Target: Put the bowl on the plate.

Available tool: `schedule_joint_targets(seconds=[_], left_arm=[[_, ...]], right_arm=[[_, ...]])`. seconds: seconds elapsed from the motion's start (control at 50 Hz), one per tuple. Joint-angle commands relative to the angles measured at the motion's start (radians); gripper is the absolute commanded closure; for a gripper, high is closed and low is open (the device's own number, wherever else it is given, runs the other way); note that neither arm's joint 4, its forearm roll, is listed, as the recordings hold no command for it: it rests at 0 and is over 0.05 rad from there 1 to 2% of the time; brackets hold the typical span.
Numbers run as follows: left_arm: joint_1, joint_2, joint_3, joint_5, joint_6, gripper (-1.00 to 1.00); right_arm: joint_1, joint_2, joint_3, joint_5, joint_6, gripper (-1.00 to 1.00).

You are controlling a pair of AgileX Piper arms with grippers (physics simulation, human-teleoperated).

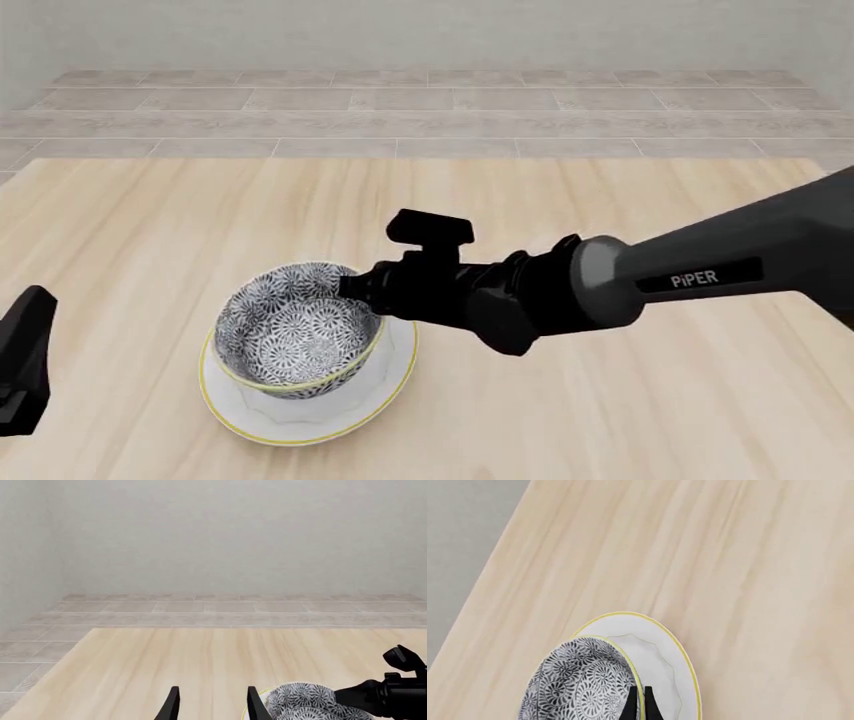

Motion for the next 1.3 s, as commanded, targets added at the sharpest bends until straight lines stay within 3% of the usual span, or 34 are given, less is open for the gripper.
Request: schedule_joint_targets(seconds=[0.02, 0.72, 0.74, 1.3], left_arm=[[-0.002, 0.0, 0.0, 0.001, 0.002, -1.0], [-0.004, 0.0, 0.0, 0.005, 0.003, -1.0], [-0.004, 0.0, 0.0, 0.005, 0.003, -1.0], [-0.003, 0.0, 0.0, 0.0, 0.002, -1.0]], right_arm=[[0.005, 0.016, 0.006, -0.006, 0.007, 1.0], [0.014, -0.001, 0.011, -0.014, -0.013, 1.0], [0.015, 0.001, 0.011, -0.015, -0.014, -1.0], [0.036, -0.071, 0.037, -0.006, -0.023, -1.0]])
